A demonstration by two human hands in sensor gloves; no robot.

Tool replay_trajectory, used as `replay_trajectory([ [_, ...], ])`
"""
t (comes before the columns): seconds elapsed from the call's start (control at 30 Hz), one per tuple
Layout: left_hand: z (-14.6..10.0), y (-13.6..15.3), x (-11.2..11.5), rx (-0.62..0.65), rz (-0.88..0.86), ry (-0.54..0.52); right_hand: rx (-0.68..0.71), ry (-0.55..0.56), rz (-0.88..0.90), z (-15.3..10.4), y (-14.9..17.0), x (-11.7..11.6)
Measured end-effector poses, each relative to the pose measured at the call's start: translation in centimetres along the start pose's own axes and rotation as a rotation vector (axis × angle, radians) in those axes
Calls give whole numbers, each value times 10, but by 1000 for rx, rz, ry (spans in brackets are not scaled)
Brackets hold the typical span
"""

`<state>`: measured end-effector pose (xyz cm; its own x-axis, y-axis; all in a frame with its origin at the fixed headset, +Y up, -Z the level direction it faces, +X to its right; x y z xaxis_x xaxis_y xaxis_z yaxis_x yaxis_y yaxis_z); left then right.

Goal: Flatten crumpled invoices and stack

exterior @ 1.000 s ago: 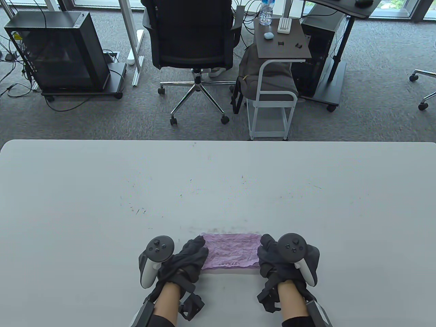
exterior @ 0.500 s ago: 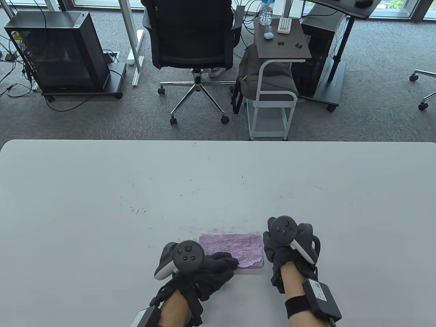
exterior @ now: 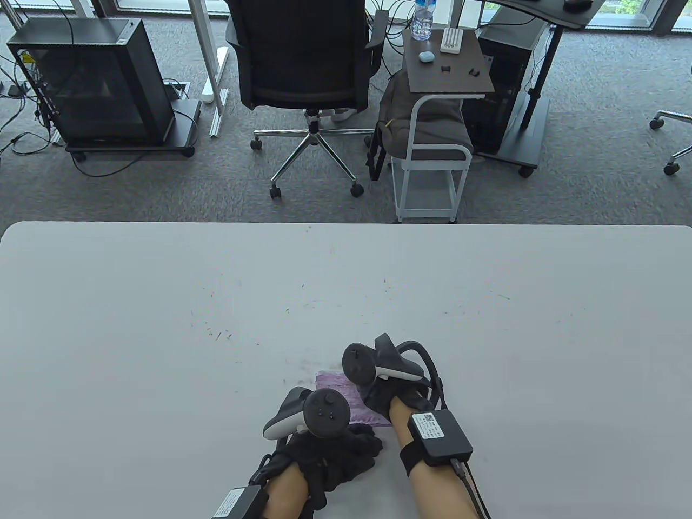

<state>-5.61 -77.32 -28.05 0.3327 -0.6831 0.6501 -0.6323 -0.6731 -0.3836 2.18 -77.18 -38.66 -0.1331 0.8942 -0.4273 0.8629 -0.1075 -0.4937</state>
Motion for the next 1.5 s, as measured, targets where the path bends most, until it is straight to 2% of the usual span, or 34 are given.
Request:
replay_trajectory([
  [0.23, 1, 1, -1, -4, 9, -14, -9, 19, 61, -6, 3, -2],
  [0.3, -2, 0, -2, 2, 13, -16, -16, 49, 70, -13, 5, 5],
  [0.4, -8, -6, -11, 32, -12, -60, -76, 195, 74, -42, 12, 28],
  [0.47, -14, -10, -24, 16, 54, -133, -134, 250, 37, -60, 14, 35],
  [0.53, -21, -18, -38, 7, 209, -264, -190, 270, -78, -90, 11, 39],
  [0.6, -29, -26, -48, -11, 325, -372, -234, 279, -140, -113, 11, 38],
  [0.63, -35, -32, -53, -13, 390, -420, -262, 296, -174, -131, 12, 35],
  [0.77, -62, -39, -67, -76, 610, -467, -302, 308, -191, -169, 15, 20],
  [0.87, -85, -29, -65, -126, 617, -527, -316, 375, -193, -190, 14, 6],
  [0.97, -95, -14, -58, -171, 553, -541, -331, 366, -143, -192, 12, -6],
  [1.03, -97, -8, -57, -195, 563, -524, -315, 366, -172, -192, 12, -11],
  [1.1, -99, 1, -54, -223, 591, -526, -309, 297, -138, -187, 18, -21],
  [1.2, -99, 9, -52, -234, 504, -528, -293, 255, -88, -183, 25, -32],
  [1.5, -102, 9, -55, -201, 489, -573, -298, 280, -71, -185, 34, -31],
])
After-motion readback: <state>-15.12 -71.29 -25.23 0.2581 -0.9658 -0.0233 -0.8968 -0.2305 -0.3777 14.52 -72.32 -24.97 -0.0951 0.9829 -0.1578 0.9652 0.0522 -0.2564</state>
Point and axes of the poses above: the tracker on the back of each hand, its own y axis roughly to the little-finger side, its own z axis roughly from the wrist to the fingertips, x = y × z, the point moved 3 cm from there along z, roughly from the wrist to the fingertips, and after that the axes turned 9 degrees about -y, right-handed, at the moved point
